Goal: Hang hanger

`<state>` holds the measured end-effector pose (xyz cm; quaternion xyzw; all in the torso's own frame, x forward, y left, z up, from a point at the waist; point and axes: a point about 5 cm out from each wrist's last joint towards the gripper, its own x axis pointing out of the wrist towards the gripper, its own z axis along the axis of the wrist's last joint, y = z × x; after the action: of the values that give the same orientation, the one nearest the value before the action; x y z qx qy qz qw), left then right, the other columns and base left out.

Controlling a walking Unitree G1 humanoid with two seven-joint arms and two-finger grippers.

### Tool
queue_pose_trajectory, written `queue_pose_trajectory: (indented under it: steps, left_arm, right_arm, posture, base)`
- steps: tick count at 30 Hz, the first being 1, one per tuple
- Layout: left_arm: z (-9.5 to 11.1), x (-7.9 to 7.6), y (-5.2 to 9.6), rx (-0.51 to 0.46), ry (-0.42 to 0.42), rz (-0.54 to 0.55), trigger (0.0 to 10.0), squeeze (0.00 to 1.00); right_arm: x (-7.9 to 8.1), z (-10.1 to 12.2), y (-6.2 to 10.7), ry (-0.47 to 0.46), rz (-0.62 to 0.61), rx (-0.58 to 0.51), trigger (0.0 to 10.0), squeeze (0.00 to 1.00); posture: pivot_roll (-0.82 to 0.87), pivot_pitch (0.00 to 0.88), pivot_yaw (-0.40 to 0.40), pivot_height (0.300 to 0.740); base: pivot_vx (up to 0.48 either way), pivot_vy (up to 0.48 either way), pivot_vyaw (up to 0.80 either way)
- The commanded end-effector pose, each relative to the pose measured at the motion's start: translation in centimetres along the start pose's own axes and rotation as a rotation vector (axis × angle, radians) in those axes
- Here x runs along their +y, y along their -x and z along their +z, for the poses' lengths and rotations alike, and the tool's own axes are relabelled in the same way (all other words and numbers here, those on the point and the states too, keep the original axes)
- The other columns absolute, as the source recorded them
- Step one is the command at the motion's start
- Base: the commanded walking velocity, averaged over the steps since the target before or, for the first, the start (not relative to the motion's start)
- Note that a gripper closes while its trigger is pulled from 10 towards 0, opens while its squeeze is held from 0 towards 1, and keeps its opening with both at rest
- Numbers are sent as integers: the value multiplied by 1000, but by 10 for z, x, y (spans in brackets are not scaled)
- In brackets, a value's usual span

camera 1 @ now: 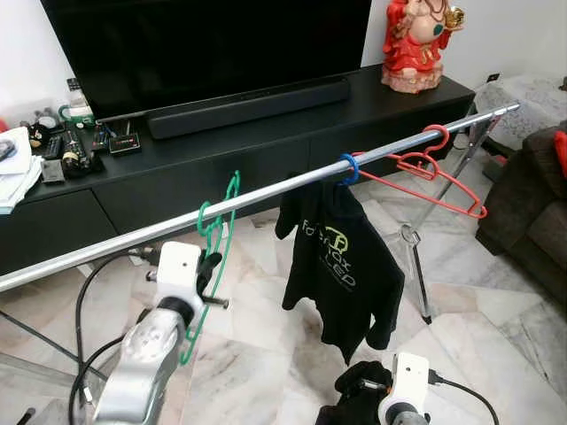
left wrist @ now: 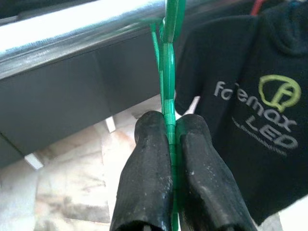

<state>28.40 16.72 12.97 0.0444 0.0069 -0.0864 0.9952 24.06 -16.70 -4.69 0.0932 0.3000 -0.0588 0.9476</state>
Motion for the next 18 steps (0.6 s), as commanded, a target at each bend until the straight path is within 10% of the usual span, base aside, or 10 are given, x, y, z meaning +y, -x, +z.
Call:
queue_pose_trajectory:
  steps: [1, 6, 9, 10, 18]
  left_arm:
    - [-1, 0, 9, -10, -40, -56, 0, 0]
    - [-28, 2, 27, 86, -196, -160, 0, 0]
    - [-43, 7, 33, 145, -247, -172, 1647, 0]
    - [-59, 11, 37, 205, -258, -160, 10000, 0]
    - [-134, 24, 54, 507, -174, -44, 10000, 0]
  right_arm:
    - [-1, -5, 1, 6, 2, 20, 10000, 0]
    - [-1, -5, 1, 9, 4, 22, 10000, 0]
    - [-1, -5, 1, 10, 5, 24, 10000, 0]
    - [-1, -5, 1, 11, 6, 25, 10000, 0]
    - [-2, -4, 1, 22, 5, 30, 10000, 0]
  posture:
    - [67, 111, 28, 740]
    - [74, 112, 23, 740]
    - [73, 110, 22, 740]
    - [72, 108, 20, 740]
    - [69, 100, 16, 740]
  base:
    - [0, 0, 0]
    - [0, 0, 0]
    - [0, 0, 0]
    - [0, 0, 0]
    - [0, 0, 0]
